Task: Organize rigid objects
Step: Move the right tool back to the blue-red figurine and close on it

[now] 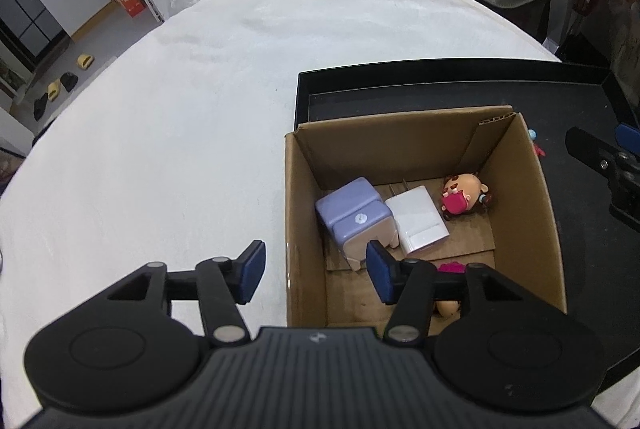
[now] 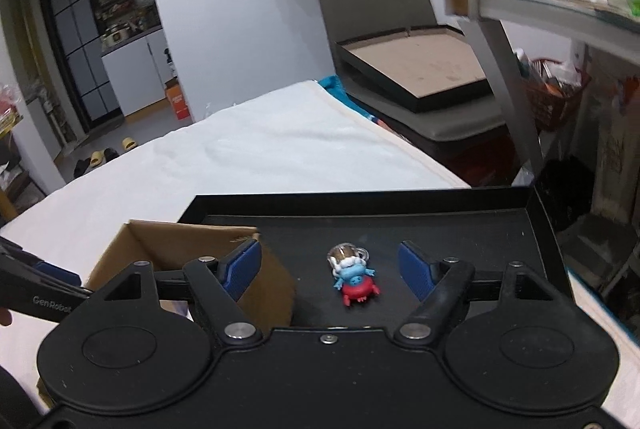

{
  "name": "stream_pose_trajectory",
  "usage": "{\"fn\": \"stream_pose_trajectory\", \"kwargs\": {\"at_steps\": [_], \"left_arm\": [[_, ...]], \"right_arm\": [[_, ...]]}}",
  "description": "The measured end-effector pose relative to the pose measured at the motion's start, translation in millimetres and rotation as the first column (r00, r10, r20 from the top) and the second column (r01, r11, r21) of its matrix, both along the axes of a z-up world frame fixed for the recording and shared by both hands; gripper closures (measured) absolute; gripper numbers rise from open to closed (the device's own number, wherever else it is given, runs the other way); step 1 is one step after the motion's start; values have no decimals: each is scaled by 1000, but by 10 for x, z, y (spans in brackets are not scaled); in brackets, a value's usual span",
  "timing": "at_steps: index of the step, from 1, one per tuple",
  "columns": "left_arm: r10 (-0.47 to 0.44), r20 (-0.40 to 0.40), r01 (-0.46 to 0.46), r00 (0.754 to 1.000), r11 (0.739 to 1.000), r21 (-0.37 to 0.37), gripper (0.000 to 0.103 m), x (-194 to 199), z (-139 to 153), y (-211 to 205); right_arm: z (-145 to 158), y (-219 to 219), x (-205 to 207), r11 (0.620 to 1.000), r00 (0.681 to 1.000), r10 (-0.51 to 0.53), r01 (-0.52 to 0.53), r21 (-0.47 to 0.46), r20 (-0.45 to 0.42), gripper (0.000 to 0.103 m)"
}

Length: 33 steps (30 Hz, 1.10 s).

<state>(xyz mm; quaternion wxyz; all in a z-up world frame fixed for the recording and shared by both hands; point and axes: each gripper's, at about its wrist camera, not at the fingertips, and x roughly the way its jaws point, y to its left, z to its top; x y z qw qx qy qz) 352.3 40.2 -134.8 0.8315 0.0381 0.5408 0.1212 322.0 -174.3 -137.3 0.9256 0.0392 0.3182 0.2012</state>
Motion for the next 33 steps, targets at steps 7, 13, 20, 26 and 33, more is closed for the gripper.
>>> {"fn": "stream_pose_trajectory", "kwargs": {"at_steps": [7, 13, 20, 26, 33], "left_arm": [[-13, -6, 13, 1000, 999, 49, 46, 74, -92, -8], [-27, -21, 28, 999, 998, 50, 45, 156, -175, 2], [-46, -36, 48, 998, 998, 43, 43, 188, -263, -61], [-53, -41, 55, 998, 997, 47, 42, 194, -291, -118], [-55, -41, 57, 998, 997, 52, 40, 186, -300, -126]], "right_arm": [[-299, -39, 130, 1000, 999, -11, 11, 1, -42, 31], [-526, 8, 250, 1000, 997, -25, 26, 3, -70, 39], [-723, 83, 368, 999, 996, -25, 23, -33, -80, 41], [-786, 142, 477, 997, 998, -3, -2, -75, -59, 46], [-768, 154, 477, 995, 996, 64, -69, -77, -66, 69]]}}
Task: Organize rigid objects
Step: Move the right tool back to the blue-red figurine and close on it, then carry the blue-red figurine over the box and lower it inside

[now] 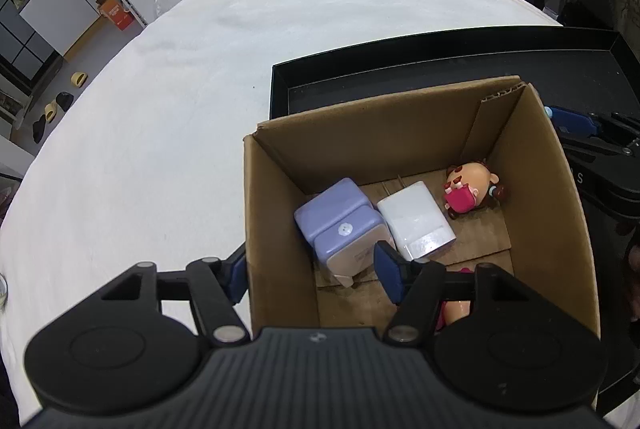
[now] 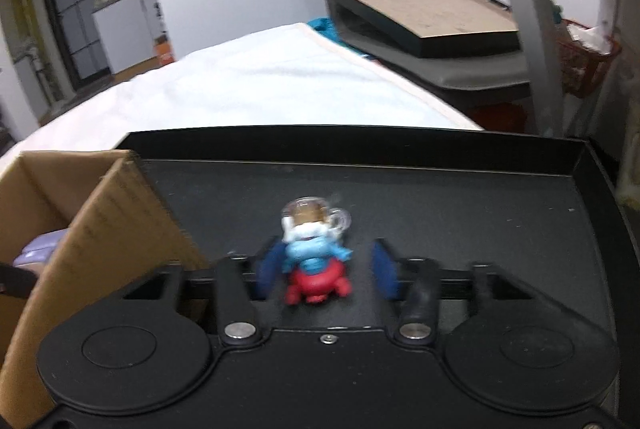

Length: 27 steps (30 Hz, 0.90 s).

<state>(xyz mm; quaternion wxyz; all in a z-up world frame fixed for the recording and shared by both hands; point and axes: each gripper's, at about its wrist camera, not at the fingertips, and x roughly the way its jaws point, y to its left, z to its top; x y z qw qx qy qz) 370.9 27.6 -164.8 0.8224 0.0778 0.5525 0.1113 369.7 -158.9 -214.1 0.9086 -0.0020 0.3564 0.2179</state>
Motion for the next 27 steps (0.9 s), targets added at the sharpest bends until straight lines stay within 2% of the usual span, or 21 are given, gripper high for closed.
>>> {"fn": "stream_pose_trajectory", "kwargs": {"at_steps": [12, 23, 27], "left_arm": [[31, 6, -30, 1000, 999, -29, 40, -100, 68, 82], [35, 10, -34, 999, 999, -33, 40, -310, 147, 169], [43, 10, -43, 999, 998, -37, 40, -354, 161, 211]], "right_arm": [[70, -195, -177, 995, 996, -85, 83, -50, -42, 70], [222, -336, -419, 991, 994, -106, 103, -84, -32, 70], [294, -383, -500, 990, 991, -127, 125, -67, -31, 70]]}}
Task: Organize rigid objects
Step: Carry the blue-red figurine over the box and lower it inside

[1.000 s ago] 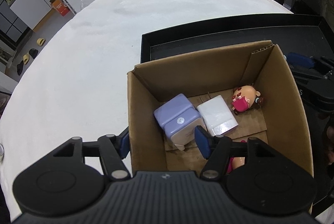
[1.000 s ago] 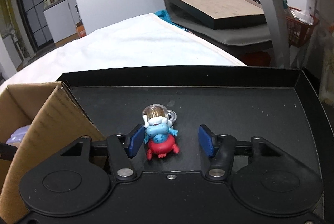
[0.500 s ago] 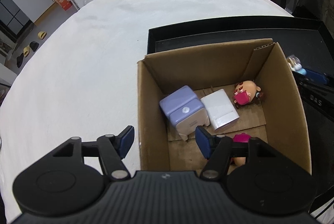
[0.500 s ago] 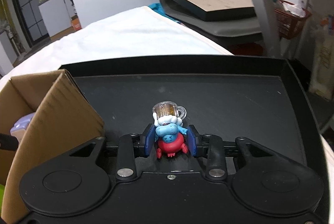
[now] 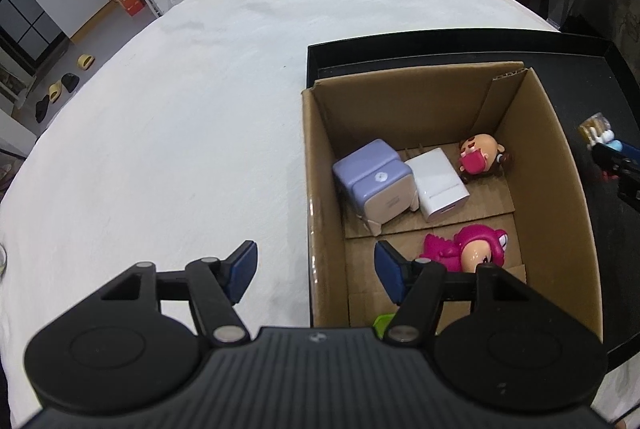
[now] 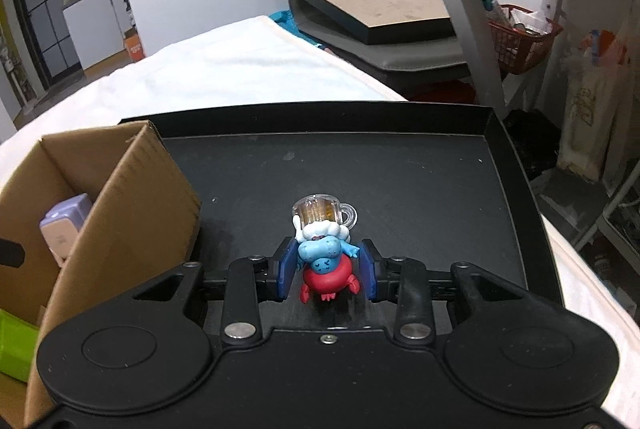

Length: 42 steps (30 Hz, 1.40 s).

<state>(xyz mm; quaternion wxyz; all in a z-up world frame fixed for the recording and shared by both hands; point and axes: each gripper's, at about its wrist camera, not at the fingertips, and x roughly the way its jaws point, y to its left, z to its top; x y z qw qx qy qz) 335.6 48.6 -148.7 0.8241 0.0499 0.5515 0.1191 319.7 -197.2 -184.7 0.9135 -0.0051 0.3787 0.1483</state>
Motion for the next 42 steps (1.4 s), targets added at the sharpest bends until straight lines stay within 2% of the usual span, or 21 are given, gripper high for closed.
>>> {"fn": "stream_pose_trajectory", "kwargs": {"at_steps": [18, 34, 42], "left_arm": [[-9, 14, 9, 1000, 999, -52, 40, -176, 94, 92], [-1, 16, 3, 1000, 990, -144, 40, -271, 34, 172], [9, 28, -3, 1000, 978, -210, 47, -314, 4, 270]], "right_arm": [[547, -62, -327, 998, 993, -55, 50, 49, 109, 70], [799, 354, -503, 997, 985, 55, -64, 50, 165, 70], [792, 605, -539, 993, 982, 112, -115, 11, 155, 70]]}}
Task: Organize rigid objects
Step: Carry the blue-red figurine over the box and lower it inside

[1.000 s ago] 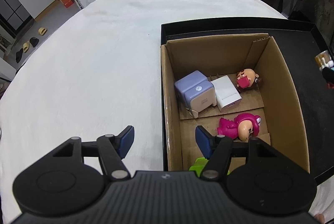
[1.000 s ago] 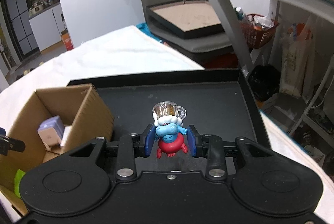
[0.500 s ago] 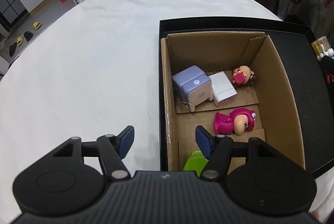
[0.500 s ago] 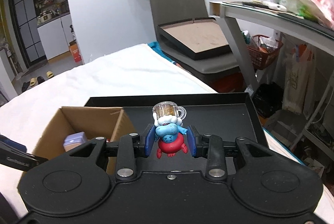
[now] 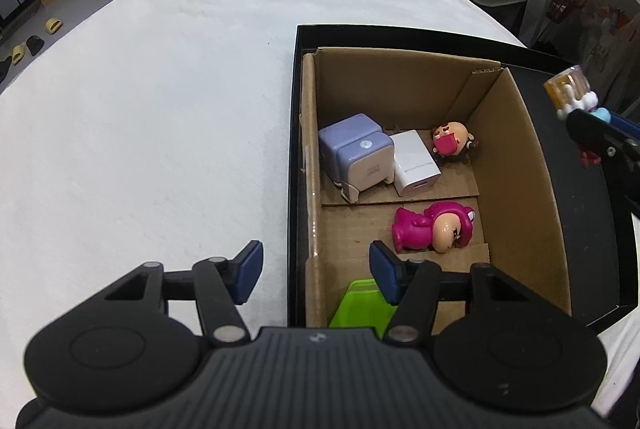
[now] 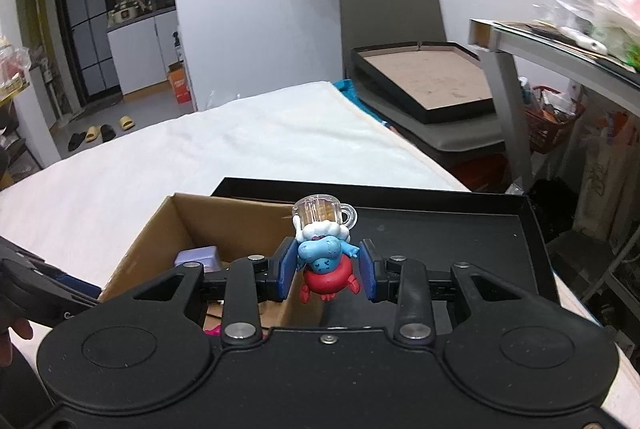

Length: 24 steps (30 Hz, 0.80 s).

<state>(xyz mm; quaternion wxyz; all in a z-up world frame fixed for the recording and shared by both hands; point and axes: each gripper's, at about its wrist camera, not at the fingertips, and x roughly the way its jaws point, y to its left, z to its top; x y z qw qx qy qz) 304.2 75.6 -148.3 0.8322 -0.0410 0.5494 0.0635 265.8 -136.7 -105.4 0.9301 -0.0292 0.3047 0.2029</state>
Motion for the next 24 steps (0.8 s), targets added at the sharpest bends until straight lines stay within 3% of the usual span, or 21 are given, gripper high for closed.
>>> {"fn": "stream_pose_trajectory", "kwargs": {"at_steps": [6, 11, 17, 24], "left_arm": [[20, -7, -21, 1000, 999, -46, 61, -18, -59, 94], [21, -30, -23, 999, 996, -91, 89, -25, -131, 132], [30, -29, -33, 999, 994, -104, 90, -17, -125, 160], [25, -28, -28, 999, 995, -100, 90, -32, -92, 155]], "right_arm": [[-9, 218, -73, 998, 999, 54, -54, -21, -3, 70], [-93, 384, -100, 995, 997, 82, -82, -52, -18, 70], [-182, 497, -99, 992, 996, 76, -81, -95, -53, 68], [-142, 456, -244, 995, 996, 58, -63, -75, -61, 64]]}}
